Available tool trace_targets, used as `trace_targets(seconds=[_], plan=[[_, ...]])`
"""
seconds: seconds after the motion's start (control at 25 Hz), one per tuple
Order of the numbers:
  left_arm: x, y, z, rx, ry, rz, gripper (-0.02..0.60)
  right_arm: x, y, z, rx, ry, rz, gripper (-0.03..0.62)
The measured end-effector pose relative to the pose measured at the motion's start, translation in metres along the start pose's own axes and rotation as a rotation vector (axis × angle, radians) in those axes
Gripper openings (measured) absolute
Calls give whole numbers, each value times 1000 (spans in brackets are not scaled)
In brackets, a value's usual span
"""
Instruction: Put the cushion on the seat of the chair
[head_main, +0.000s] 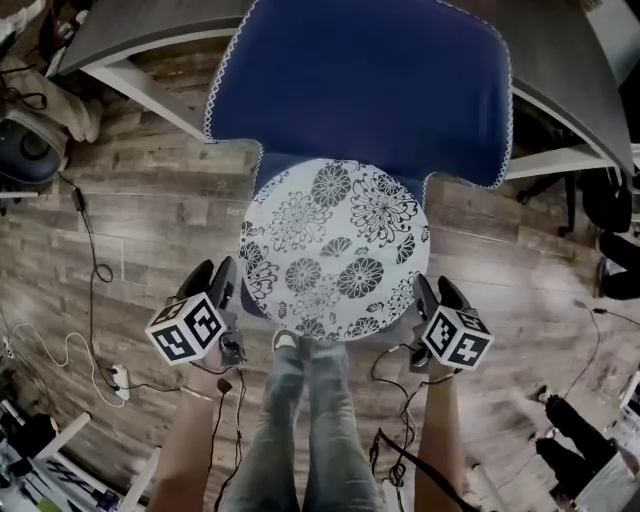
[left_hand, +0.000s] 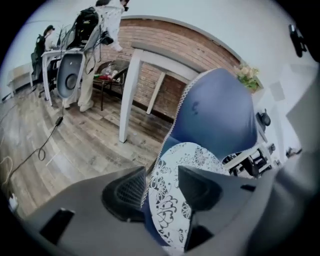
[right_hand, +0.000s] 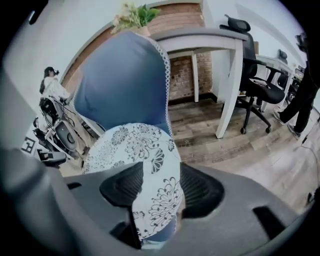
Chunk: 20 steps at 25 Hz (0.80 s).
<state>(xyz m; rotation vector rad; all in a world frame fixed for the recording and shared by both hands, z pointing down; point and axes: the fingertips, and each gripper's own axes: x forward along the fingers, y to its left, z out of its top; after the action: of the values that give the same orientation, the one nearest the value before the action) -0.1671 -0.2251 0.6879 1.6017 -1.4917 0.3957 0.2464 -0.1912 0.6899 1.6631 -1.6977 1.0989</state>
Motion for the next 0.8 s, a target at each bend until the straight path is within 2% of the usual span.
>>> trace_targets(seconds=[0.12, 0.28, 0.44, 0.52, 0.68, 0.8], plan=[[-43, -37, 24, 114, -52, -77, 185, -42, 25, 18, 37, -88, 43, 210], [-113, -88, 70, 172, -157, -179, 130, -116, 52, 55, 68, -223, 64, 175], [-183, -131, 126, 223, -274, -235, 31, -197, 75, 102, 28, -375, 46, 40], [-214, -155, 152, 257, -338, -267, 20, -232, 83, 127, -25, -433, 29, 25], [-278, -196, 197, 367, -446, -273, 9, -305, 99, 163, -89, -530, 16, 5], [-323, -213, 217, 377, -493, -274, 8, -360, 109, 176, -93, -595, 19, 5]])
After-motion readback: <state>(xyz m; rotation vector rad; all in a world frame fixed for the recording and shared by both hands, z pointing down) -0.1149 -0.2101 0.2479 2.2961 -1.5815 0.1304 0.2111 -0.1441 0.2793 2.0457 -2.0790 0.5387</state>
